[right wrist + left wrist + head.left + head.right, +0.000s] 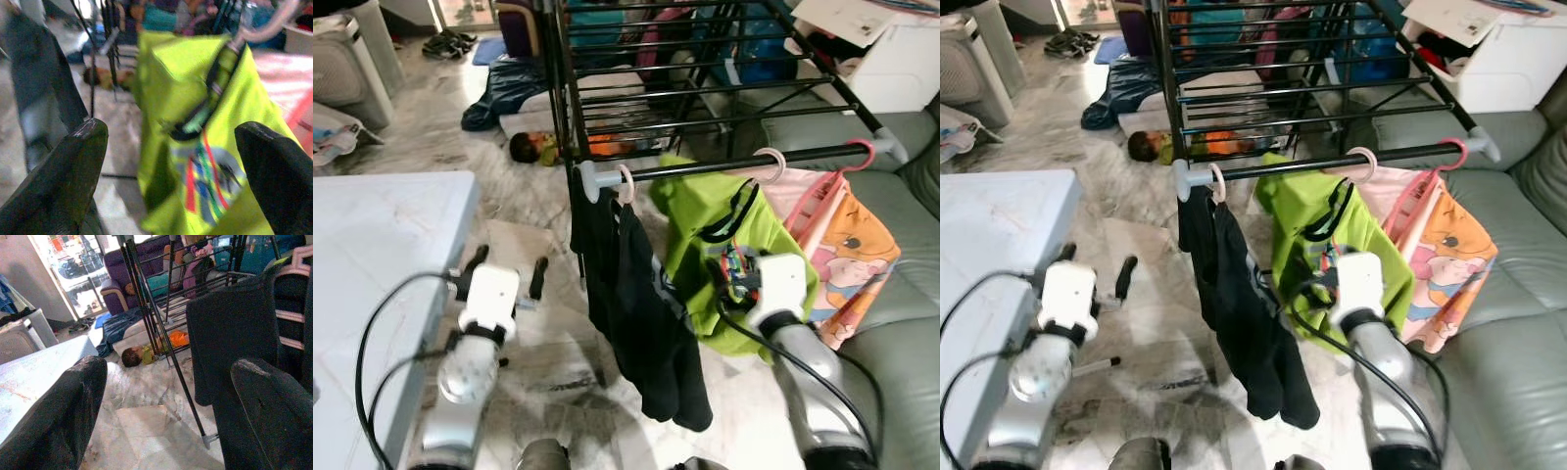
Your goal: Hang hanger
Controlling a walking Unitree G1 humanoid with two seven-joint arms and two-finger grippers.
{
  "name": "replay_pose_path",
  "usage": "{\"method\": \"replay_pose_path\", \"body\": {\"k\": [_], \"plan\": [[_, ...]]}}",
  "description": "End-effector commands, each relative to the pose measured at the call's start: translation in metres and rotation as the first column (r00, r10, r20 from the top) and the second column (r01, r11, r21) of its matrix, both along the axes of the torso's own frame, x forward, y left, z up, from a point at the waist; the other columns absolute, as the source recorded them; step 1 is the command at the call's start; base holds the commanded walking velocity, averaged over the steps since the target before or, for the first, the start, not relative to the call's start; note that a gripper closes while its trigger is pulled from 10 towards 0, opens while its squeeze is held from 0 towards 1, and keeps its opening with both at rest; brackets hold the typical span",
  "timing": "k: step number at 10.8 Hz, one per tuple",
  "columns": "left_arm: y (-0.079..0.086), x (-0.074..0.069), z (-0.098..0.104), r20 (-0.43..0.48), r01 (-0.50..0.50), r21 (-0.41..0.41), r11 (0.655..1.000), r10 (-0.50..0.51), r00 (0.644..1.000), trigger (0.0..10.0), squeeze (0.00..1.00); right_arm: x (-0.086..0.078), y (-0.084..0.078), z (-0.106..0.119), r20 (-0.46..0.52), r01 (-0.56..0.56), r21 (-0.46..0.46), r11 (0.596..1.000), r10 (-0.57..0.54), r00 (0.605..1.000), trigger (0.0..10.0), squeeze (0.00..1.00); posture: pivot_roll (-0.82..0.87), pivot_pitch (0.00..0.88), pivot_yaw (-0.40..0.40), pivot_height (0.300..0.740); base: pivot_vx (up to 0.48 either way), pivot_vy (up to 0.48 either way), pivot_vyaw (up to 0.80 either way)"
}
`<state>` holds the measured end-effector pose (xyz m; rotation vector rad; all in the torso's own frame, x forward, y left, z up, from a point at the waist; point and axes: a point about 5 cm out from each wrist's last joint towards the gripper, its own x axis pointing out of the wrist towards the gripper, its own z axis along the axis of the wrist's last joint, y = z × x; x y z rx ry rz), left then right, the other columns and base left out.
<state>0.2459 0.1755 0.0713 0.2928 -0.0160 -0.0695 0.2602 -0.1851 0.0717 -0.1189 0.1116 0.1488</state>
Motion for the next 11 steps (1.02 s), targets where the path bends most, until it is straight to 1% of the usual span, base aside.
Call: {"method": "replay_pose_path", "body": {"k": [1,2,3,4,5,6,7,8,9,10,11], "plan": [[0.0,-0.002,0.003,0.008,-0.009,0.004,1.0,0.009,1.0,10.0,0.0,-0.002,-0.001,0.0,-0.011,0.019,-0.015,1.0,-0.019,1.0,10.0,0.0,-0.03,0.0,0.002,0.74,0.0,0.0,0.0],[-0.001,-0.003,0.002,0.005,-0.005,0.016,1.0,0.004,1.0,10.0,0.0,0.0,0.001,-0.003,-0.003,0.054,-0.128,0.99,-0.055,0.998,10.0,0.0,-0.03,0.0,-0.002,0.74,0.0,0.0,0.0],[-0.001,-0.001,0.002,0.002,-0.009,0.006,1.0,0.009,1.0,10.0,0.0,0.003,0.006,-0.004,-0.007,0.036,-0.124,0.992,-0.037,0.999,10.0,0.0,-0.03,0.0,-0.001,0.74,0.0,0.0,0.0],[-0.002,0.004,0.005,0.01,-0.007,0.009,1.0,0.007,1.0,10.0,0.0,0.005,0.012,-0.001,-0.023,0.019,-0.037,0.999,-0.019,1.0,10.0,0.0,-0.03,0.0,-0.001,0.74,0.0,0.0,0.0],[-0.002,0.005,0.005,0.009,-0.008,0.01,1.0,0.008,1.0,10.0,0.0,0.005,0.013,0.001,-0.014,0.0,-0.039,0.999,0.0,1.0,10.0,0.0,-0.03,0.0,0.001,0.74,0.0,0.0,0.0],[-0.003,0.007,0.005,0.008,-0.003,0.009,1.0,0.003,1.0,10.0,0.0,0.006,0.012,0.005,0.023,0.025,-0.113,0.993,-0.022,0.999,10.0,0.0,-0.04,0.0,0.0,0.74,0.0,0.0,0.0],[-0.004,0.008,0.004,0.003,0.008,0.007,1.0,-0.008,1.0,10.0,0.0,0.005,0.012,0.004,0.014,-0.02,-0.14,0.99,0.022,1.0,10.0,0.0,-0.04,0.0,-0.001,0.74,0.0,0.0,0.0],[-0.007,0.012,0.004,-0.001,0.025,0.0,1.0,-0.025,1.0,10.0,0.0,0.006,0.011,0.007,0.027,-0.019,-0.135,0.991,0.023,0.999,10.0,0.0,-0.04,0.0,-0.002,0.74,0.0,0.0,0.0],[-0.007,0.014,0.005,0.002,0.029,-0.006,1.0,-0.028,1.0,10.0,0.0,0.009,0.012,0.01,0.034,-0.03,-0.106,0.994,0.034,0.999,10.0,0.0,-0.04,0.0,-0.002,0.74,0.0,0.0,0.0],[-0.008,0.015,0.005,-0.005,0.047,-0.011,0.999,-0.047,0.999,10.0,0.0,0.011,0.012,0.009,0.022,-0.024,-0.095,0.995,0.027,0.999,10.0,0.0,-0.04,0.0,-0.002,0.74,0.0,0.0,0.0],[-0.008,0.016,0.005,-0.005,0.055,-0.011,0.998,-0.056,0.998,10.0,0.0,0.013,0.012,0.009,0.013,-0.015,-0.08,0.997,0.016,1.0,10.0,0.0,-0.04,0.0,-0.002,0.74,0.0,0.0,-0.8]]}}
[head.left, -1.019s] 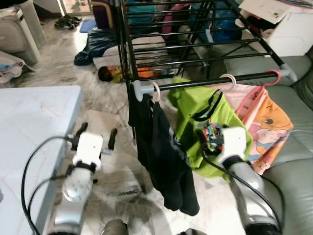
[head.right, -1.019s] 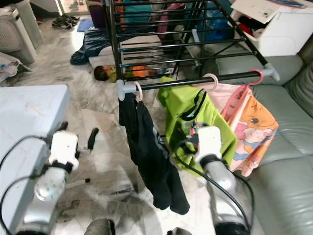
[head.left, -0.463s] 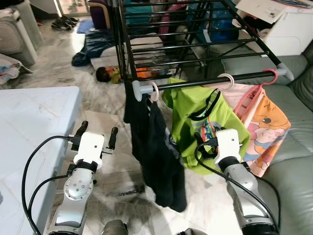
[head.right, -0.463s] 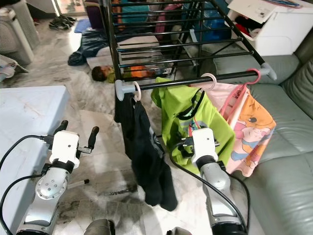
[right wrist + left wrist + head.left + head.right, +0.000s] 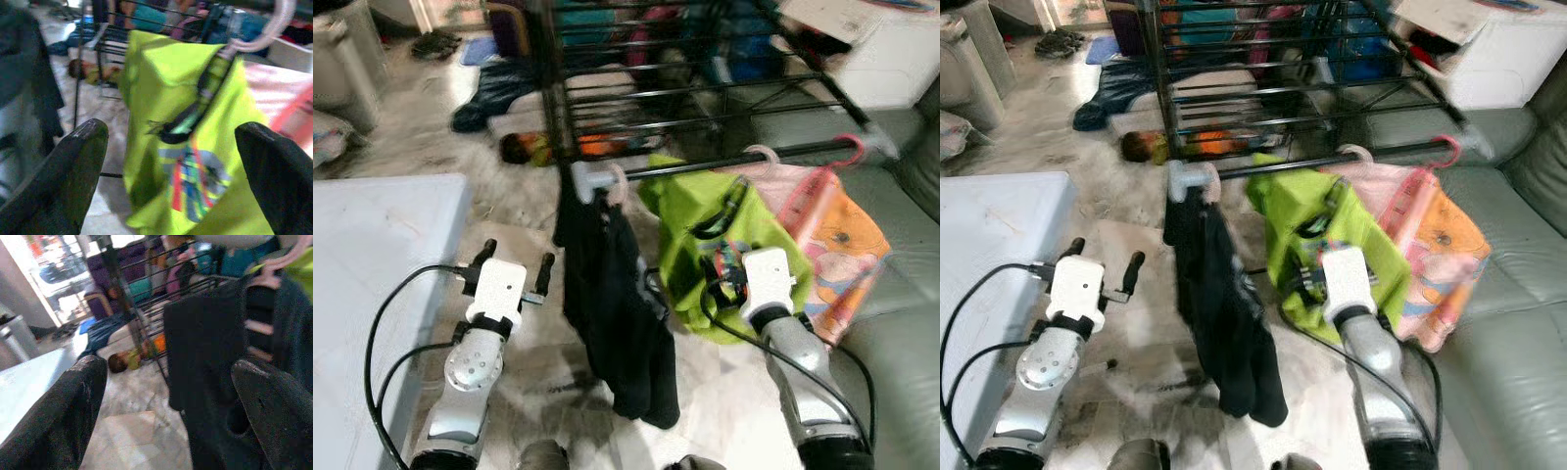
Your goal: Hang hanger
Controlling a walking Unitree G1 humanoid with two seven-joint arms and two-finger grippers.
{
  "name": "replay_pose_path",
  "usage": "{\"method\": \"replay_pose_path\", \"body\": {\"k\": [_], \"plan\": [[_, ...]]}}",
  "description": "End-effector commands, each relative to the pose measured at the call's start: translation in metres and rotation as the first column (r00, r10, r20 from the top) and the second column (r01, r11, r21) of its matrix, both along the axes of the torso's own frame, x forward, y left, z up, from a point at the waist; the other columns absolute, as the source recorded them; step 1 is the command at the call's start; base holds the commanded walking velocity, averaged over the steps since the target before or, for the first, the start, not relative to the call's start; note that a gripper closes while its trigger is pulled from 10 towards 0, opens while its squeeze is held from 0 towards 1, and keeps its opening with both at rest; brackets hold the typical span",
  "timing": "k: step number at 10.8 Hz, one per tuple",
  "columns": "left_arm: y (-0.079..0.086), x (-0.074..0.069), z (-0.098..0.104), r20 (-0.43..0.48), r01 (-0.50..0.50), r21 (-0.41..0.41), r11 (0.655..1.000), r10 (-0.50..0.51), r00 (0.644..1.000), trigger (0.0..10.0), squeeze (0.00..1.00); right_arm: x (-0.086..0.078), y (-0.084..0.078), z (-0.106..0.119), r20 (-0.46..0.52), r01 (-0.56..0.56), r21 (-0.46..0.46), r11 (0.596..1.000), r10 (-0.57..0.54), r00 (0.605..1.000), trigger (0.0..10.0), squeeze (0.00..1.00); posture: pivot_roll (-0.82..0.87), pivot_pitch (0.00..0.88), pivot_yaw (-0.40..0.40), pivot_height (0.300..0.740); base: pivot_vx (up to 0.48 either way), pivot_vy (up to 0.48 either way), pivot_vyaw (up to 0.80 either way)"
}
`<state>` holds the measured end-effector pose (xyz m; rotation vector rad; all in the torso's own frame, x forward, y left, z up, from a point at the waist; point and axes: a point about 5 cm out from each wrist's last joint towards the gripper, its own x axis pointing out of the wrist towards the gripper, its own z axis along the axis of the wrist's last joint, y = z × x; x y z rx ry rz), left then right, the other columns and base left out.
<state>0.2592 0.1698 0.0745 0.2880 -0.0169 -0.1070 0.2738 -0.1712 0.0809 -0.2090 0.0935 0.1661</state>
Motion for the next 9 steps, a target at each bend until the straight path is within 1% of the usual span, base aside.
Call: {"method": "replay_pose_path", "body": {"k": [1,6,7,8,9], "plan": [[-0.002,0.004,0.002,0.003,0.018,-0.001,1.0,-0.018,1.0,10.0,0.0,0.001,-0.002,0.001,0.006,-0.009,-0.005,1.0,0.009,1.0,10.0,0.0,-0.04,0.0,-0.002,0.74,0.0,0.0,-0.52],[-0.001,0.006,0.002,0.003,0.017,0.0,1.0,-0.017,1.0,10.0,0.0,0.002,0.001,0.001,0.007,-0.026,-0.006,1.0,0.026,1.0,10.0,0.0,-0.04,0.0,-0.005,0.74,0.0,0.0,0.0],[0.001,0.008,0.001,0.013,0.0,0.009,1.0,0.0,1.0,10.0,0.0,0.006,-0.007,0.004,0.041,0.032,-0.057,0.998,-0.03,0.999,10.0,0.0,-0.04,0.0,-0.008,0.74,0.0,0.0,0.0],[0.004,0.009,-0.001,0.005,-0.001,0.025,1.0,0.0,1.0,10.0,0.0,0.009,-0.016,0.005,0.05,0.097,-0.082,0.992,-0.093,0.994,10.0,0.0,-0.03,0.0,-0.01,0.74,0.0,0.0,0.0],[0.01,0.012,-0.005,-0.019,0.007,0.02,1.0,-0.007,1.0,10.0,0.0,0.013,-0.026,0.005,0.054,0.146,-0.106,0.984,-0.141,0.989,10.0,0.0,-0.03,0.0,-0.009,0.74,0.0,0.0,0.0]]}}
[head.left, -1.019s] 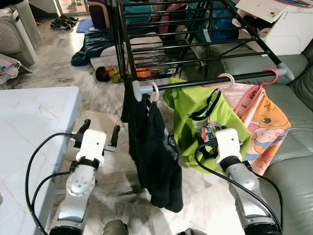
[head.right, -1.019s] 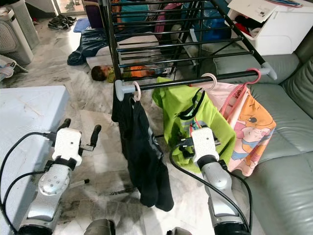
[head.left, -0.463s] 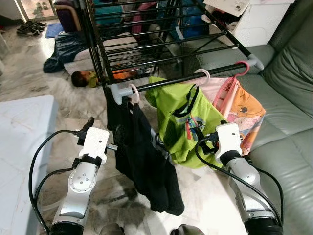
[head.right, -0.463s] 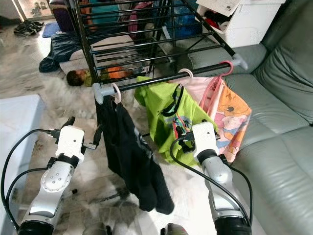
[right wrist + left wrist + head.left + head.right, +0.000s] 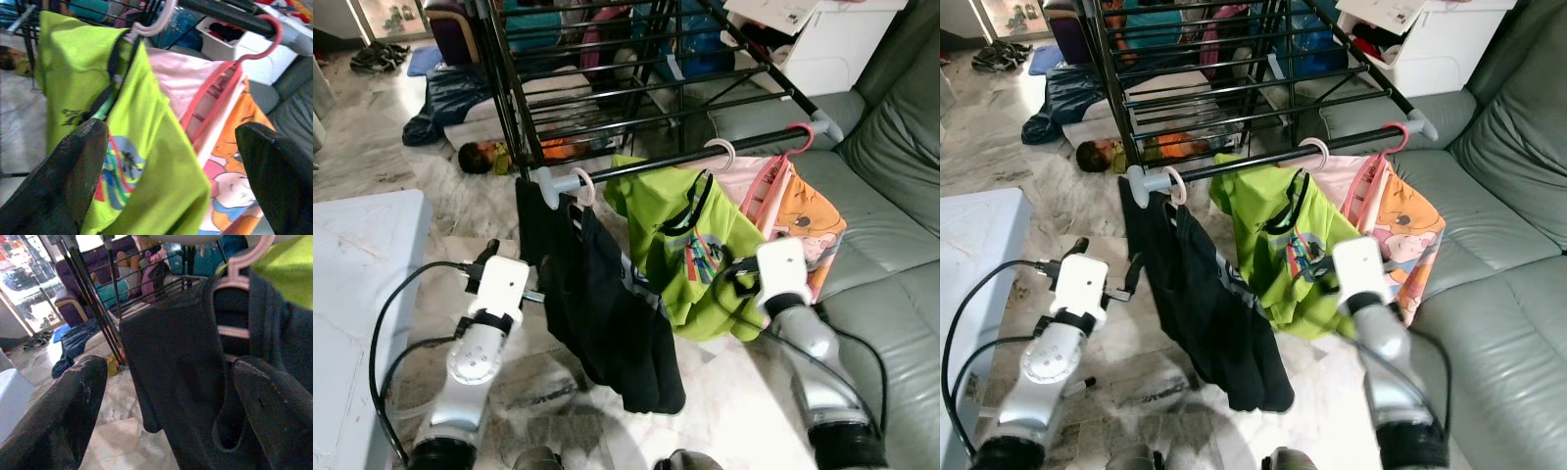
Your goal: Hang hanger
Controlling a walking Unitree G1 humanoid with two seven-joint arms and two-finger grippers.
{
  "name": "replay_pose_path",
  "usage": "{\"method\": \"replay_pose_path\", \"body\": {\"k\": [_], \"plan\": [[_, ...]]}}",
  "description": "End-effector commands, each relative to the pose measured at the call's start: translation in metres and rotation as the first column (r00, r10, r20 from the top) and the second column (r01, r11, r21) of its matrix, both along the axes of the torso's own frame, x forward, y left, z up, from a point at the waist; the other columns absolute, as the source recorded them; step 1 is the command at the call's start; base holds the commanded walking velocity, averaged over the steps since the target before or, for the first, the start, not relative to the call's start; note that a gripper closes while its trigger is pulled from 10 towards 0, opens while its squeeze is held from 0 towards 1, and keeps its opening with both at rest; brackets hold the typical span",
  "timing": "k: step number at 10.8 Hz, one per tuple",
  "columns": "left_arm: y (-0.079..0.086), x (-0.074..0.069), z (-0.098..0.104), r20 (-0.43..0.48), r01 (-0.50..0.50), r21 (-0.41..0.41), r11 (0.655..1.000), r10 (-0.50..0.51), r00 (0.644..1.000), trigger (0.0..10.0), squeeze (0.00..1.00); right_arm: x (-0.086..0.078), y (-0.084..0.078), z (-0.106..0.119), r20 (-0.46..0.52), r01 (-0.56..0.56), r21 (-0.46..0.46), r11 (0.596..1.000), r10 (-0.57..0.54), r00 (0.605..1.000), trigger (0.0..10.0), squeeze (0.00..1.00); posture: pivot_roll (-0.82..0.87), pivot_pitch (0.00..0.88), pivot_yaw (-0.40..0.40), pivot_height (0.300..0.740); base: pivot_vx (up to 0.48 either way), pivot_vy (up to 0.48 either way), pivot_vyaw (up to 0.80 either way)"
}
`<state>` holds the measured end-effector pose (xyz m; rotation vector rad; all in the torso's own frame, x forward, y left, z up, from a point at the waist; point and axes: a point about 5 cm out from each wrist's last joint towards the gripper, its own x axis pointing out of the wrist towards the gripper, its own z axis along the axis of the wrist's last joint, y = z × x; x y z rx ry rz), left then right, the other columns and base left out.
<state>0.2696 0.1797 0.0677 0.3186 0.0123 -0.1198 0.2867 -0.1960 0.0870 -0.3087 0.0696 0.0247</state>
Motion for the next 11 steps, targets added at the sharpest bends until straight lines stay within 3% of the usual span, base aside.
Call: {"method": "replay_pose_path", "body": {"k": [1,3,6,8,11], "plan": [[0.004,0.003,0.001,-0.003,0.007,-0.007,1.0,-0.007,1.0,10.0,0.0,0.002,-0.002,-0.001,-0.007,0.008,0.012,1.0,-0.008,1.0,10.0,0.0,-0.03,0.0,-0.007,0.74,0.0,0.0,0.0],[0.004,0.005,0.002,0.002,0.027,-0.018,0.999,-0.027,1.0,10.0,0.0,0.002,0.004,-0.004,-0.008,-0.016,0.017,1.0,0.017,1.0,10.0,0.0,-0.03,0.0,-0.002,0.74,0.0,-0.131,0.21],[-0.002,0.005,0.0,-0.003,0.047,-0.028,0.999,-0.047,0.999,10.0,0.0,-0.001,0.013,-0.008,-0.02,-0.052,0.049,0.997,0.053,0.998,10.0,0.0,-0.03,0.0,0.003,0.74,0.0,-0.398,0.8],[-0.002,0.005,-0.001,-0.006,0.049,-0.035,0.998,-0.049,0.999,10.0,0.0,-0.001,0.014,-0.01,-0.027,-0.066,0.053,0.996,0.068,0.997,10.0,0.0,-0.03,0.0,0.003,0.74,0.0,-0.383,0.0],[-0.001,0.005,-0.003,-0.002,0.0,-0.035,0.999,0.0,1.0,10.0,0.0,-0.001,0.013,-0.01,-0.031,-0.071,0.051,0.996,0.073,0.997,10.0,0.0,-0.04,0.0,0.0,0.74,0.0,0.0,0.0]]}}
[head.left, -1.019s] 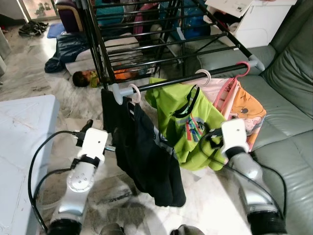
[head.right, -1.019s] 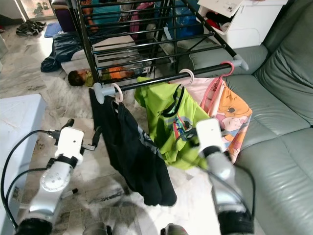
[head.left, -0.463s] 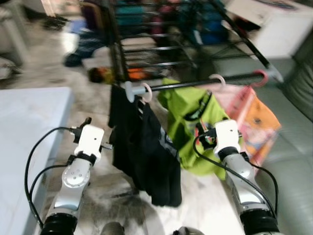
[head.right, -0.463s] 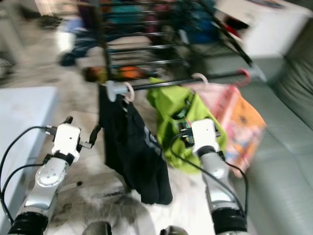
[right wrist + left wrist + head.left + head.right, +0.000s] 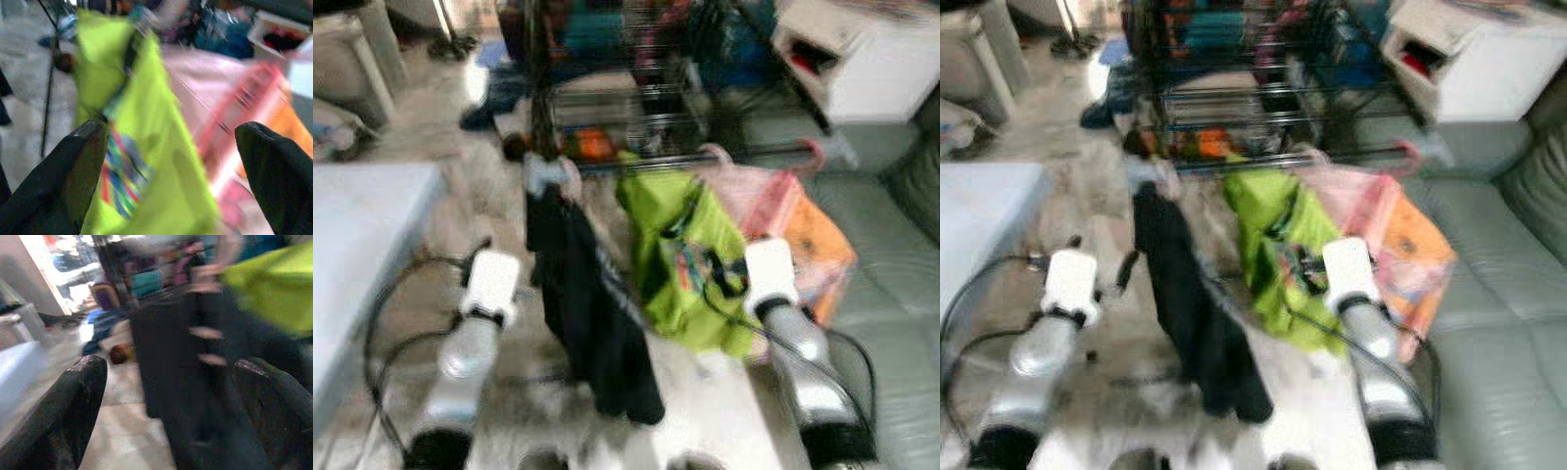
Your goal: Hang hanger
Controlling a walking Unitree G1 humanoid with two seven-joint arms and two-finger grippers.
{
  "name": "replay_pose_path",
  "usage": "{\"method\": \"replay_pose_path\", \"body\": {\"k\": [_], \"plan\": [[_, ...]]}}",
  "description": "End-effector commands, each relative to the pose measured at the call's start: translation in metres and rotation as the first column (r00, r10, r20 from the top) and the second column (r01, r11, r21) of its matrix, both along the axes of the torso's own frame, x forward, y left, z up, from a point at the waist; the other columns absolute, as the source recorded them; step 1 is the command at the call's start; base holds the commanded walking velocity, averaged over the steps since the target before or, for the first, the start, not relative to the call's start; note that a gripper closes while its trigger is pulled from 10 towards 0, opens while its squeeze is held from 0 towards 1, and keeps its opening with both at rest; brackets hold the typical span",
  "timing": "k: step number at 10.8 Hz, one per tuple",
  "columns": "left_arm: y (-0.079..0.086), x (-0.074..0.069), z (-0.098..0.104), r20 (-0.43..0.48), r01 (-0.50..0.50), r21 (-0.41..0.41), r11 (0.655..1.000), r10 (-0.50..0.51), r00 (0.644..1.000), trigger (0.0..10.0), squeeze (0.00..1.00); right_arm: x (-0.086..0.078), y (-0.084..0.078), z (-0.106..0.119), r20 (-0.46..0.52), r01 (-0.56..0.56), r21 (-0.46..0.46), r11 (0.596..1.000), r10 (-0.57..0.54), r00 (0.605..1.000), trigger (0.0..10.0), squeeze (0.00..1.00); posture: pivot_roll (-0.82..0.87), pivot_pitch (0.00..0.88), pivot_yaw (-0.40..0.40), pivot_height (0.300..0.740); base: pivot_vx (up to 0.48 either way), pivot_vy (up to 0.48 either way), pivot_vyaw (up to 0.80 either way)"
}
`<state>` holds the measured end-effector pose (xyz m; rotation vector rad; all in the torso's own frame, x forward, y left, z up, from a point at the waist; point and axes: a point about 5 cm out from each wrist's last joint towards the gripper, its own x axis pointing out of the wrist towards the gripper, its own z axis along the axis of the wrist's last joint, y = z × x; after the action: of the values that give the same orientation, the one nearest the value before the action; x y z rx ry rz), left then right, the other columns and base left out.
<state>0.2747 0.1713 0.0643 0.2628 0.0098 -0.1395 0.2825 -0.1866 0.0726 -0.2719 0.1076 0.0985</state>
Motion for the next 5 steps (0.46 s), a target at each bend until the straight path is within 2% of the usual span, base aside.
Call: {"method": "replay_pose_path", "body": {"k": [1,4,5], "plan": [[0.0073,0.0,0.0002,-0.002,-0.023,0.021,1.0,0.023,1.0,10.0,0.0,0.0025,0.0036,0.0039,0.015,-0.008,0.01,1.0,0.008,1.0,10.0,0.0,-0.04,0.0,-0.002,0.74,0.0,0.0,0.0],[0.0102,0.0016,0.0007,-0.002,-0.032,0.012,0.999,0.032,0.999,10.0,0.0,0.0028,0.002,0.0032,0.007,-0.004,0.007,1.0,0.004,1.0,10.0,0.0,-0.04,0.0,-0.002,0.74,0.0,0.0,0.0],[0.0122,0.0015,0.0011,0.001,-0.036,0.015,0.999,0.036,0.999,10.0,0.0,0.0016,0.0044,0.0018,-0.002,-0.02,0.018,1.0,0.02,1.0,10.0,0.0,-0.04,0.0,0.001,0.74,0.315,0.0,0.0]]}}
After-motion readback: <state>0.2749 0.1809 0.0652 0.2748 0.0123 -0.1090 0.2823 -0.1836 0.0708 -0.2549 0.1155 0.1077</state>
